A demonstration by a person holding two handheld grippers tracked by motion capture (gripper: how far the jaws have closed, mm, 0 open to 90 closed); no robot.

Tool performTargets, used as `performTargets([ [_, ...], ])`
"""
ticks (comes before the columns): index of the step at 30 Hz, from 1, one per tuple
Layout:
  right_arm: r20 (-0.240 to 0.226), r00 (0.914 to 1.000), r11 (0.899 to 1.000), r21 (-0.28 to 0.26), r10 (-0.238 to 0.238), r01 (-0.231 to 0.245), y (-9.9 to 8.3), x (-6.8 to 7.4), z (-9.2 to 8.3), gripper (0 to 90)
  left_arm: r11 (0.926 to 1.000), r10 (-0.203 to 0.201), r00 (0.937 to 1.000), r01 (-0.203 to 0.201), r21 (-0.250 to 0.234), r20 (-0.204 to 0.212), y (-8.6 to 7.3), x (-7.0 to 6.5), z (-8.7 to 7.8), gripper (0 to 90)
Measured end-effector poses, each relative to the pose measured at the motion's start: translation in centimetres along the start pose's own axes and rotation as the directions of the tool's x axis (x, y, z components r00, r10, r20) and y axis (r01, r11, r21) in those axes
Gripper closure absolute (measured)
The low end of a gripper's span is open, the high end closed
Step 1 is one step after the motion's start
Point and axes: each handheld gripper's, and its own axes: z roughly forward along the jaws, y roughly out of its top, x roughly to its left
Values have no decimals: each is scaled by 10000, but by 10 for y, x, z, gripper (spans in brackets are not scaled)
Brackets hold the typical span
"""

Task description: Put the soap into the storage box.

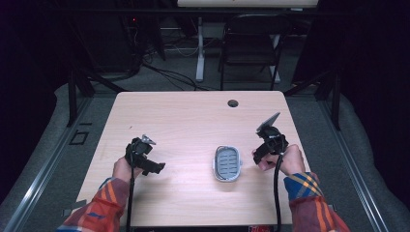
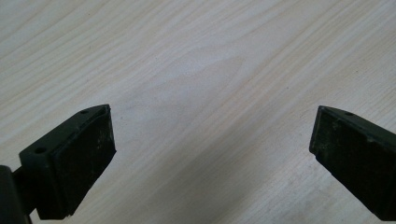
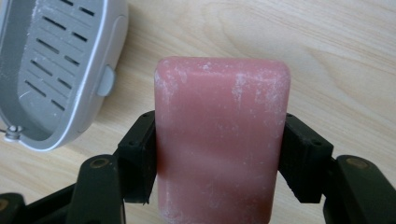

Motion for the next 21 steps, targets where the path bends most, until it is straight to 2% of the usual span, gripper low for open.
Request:
performTargets([
  [1,13,9999,9999,119,-116,116,1,2,-1,371,10000,0,10000,0,0,0,0,0,0,3],
  [2,3,10000,10000,-61,-53,53,1,4,-1,371,10000,9,10000,-9,12,15,0,0,0,3],
  [4,-65,9998,9998,74,-204,204,4,7,-3,371,10000,2,10000,-2,9,15,0,0,0,3],
  [6,-22,9998,9998,-35,-200,200,5,10,-4,371,10000,2,10000,-2,-1,-1,0,0,0,3],
  [8,51,9992,9992,50,-403,402,8,12,-7,371,10000,20,10000,-20,11,6,0,0,0,3],
  [10,26,9994,9994,-66,-337,337,8,15,-7,371,10000,15,10000,-15,8,5,0,0,0,3],
  [14,-22,9976,9976,94,-685,686,14,23,-13,371,10000,17,10000,-17,-31,-38,0,0,-1,3],
  [18,-88,9974,9974,-52,-717,717,19,31,-14,371,10000,16,10000,-16,-18,-26,0,0,-1,3],
  [21,-60,9956,9956,65,-933,934,22,35,-16,371,10000,22,10000,-22,-20,-11,0,0,-1,3],
])
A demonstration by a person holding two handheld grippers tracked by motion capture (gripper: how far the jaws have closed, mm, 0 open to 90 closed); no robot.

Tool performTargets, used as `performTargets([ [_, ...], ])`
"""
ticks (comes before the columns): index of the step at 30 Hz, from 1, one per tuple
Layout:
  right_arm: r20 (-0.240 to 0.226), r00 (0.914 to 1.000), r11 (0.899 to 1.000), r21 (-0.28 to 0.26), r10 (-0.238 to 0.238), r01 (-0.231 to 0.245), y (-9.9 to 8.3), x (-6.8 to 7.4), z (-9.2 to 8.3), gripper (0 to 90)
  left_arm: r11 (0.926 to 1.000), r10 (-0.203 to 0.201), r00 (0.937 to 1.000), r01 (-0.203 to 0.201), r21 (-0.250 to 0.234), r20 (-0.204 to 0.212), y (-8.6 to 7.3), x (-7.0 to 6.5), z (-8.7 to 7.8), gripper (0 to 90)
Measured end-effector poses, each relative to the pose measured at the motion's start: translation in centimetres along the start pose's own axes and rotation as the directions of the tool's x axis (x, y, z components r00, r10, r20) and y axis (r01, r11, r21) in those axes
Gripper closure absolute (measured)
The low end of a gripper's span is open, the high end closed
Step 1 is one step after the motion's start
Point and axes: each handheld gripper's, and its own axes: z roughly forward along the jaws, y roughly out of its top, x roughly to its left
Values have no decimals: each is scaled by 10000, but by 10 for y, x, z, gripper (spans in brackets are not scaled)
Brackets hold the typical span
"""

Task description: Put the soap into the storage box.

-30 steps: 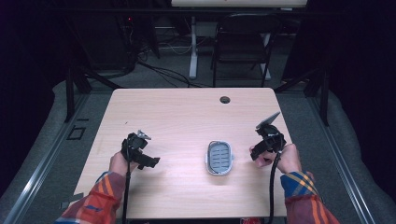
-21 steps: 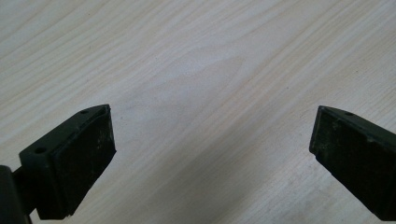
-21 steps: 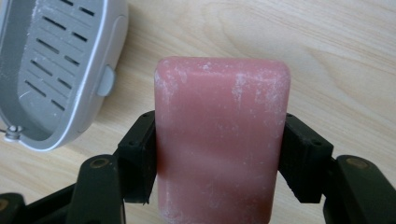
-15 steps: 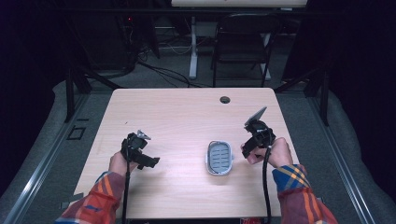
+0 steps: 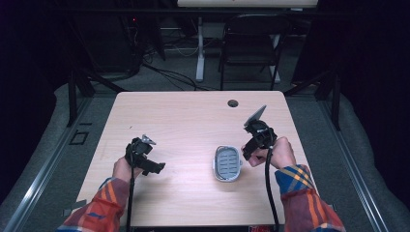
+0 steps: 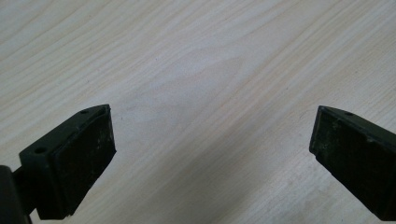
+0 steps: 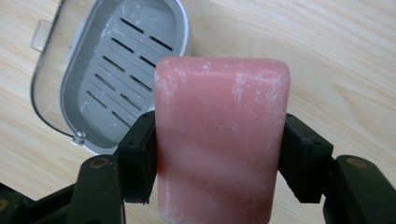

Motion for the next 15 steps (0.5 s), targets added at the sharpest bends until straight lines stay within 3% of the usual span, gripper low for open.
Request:
performTargets([
  [5,48,9995,9994,150,-302,301,8,11,-2,371,10000,-2,10000,1,-6,-16,0,0,0,3],
  [14,16,9992,9990,205,-387,387,14,21,4,371,10000,5,10000,-5,2,32,0,0,0,3],
  [15,47,9983,9974,424,-587,585,16,22,4,371,10000,10,10000,-10,7,32,0,0,0,3],
])
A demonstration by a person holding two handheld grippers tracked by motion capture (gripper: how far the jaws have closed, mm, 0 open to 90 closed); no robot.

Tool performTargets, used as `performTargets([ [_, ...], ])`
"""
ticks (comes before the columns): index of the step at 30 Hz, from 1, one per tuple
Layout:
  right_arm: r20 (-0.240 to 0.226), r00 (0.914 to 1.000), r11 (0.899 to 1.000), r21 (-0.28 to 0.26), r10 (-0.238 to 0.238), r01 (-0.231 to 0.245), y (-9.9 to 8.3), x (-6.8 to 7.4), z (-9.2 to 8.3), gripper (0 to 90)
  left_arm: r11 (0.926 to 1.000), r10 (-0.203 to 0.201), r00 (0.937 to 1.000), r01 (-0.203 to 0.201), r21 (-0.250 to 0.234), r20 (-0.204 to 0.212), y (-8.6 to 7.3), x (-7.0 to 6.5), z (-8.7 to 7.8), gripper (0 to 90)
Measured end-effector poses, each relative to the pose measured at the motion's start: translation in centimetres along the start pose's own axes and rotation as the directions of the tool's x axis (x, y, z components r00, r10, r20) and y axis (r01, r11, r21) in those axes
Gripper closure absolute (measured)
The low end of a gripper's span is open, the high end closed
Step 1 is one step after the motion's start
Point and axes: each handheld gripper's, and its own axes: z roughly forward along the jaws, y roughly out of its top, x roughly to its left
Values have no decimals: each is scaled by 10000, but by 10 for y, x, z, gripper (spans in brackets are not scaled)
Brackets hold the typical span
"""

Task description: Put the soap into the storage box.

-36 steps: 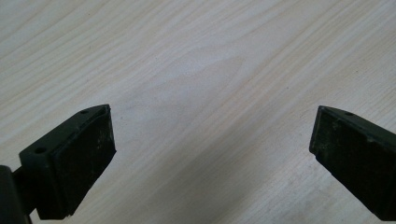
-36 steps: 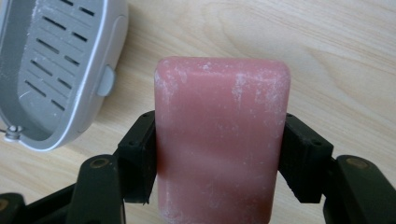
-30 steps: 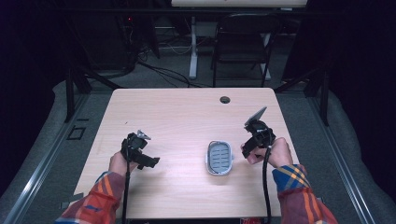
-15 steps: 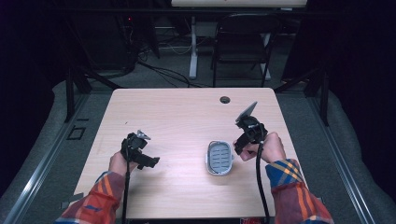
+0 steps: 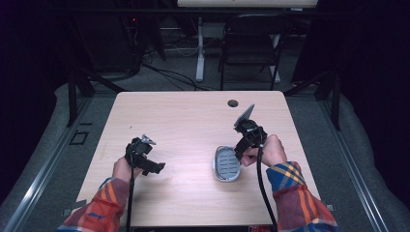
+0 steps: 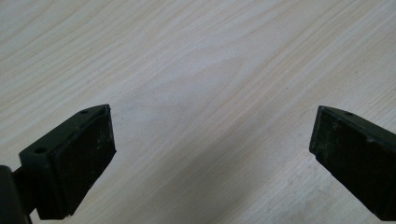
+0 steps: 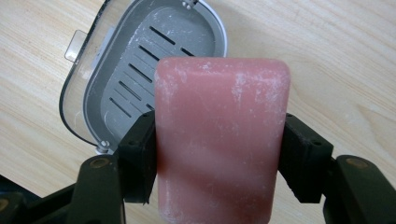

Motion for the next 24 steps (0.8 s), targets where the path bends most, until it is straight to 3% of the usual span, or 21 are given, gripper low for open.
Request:
performTargets([
  [18,62,9997,9995,201,-242,241,11,15,11,371,10000,25,10000,-25,13,-65,0,0,1,3],
  [24,163,9986,9975,519,-496,486,17,22,13,371,10000,32,10000,-32,14,-64,0,0,1,3],
])
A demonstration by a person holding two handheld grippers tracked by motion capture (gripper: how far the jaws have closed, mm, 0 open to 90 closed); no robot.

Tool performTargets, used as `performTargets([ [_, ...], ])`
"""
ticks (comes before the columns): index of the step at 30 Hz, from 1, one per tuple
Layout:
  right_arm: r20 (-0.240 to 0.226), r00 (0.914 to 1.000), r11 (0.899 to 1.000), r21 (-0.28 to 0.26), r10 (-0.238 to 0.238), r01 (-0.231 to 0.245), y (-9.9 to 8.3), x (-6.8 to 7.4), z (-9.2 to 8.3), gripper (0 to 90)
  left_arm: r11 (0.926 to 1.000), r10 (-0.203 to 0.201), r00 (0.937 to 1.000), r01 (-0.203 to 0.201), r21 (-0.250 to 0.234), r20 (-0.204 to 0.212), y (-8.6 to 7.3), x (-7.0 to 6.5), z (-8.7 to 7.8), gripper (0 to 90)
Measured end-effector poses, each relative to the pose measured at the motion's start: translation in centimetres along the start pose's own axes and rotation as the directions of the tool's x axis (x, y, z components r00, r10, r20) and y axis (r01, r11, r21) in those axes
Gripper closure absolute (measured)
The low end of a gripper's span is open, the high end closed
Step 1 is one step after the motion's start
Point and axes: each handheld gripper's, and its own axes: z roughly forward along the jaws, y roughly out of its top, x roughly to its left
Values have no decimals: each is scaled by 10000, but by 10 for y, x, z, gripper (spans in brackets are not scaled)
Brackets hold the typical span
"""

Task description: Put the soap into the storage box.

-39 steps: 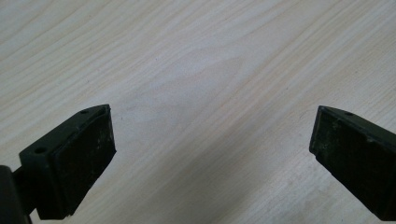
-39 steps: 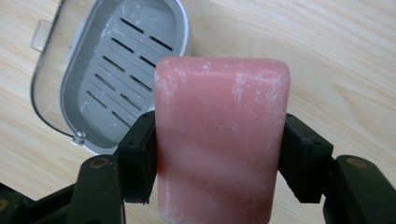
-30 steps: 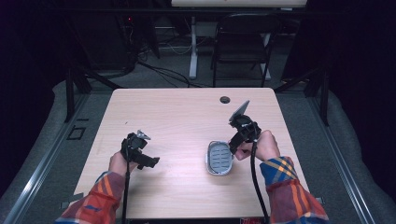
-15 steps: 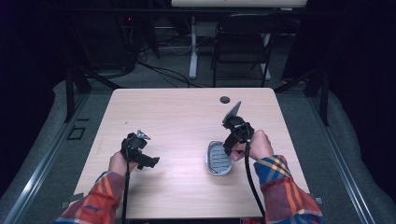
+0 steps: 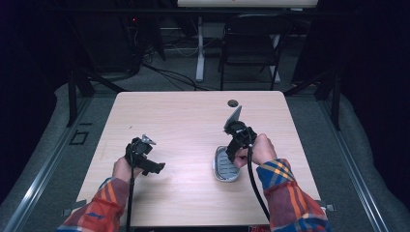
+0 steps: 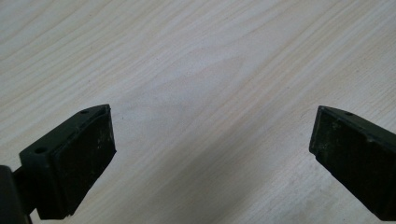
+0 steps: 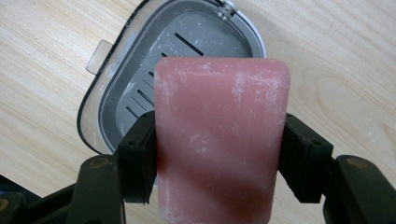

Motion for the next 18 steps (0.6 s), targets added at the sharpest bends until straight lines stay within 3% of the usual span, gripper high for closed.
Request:
performTargets([
  [18,230,9994,9985,495,-260,248,14,15,8,371,10000,22,10000,-22,36,13,0,0,0,4],
])
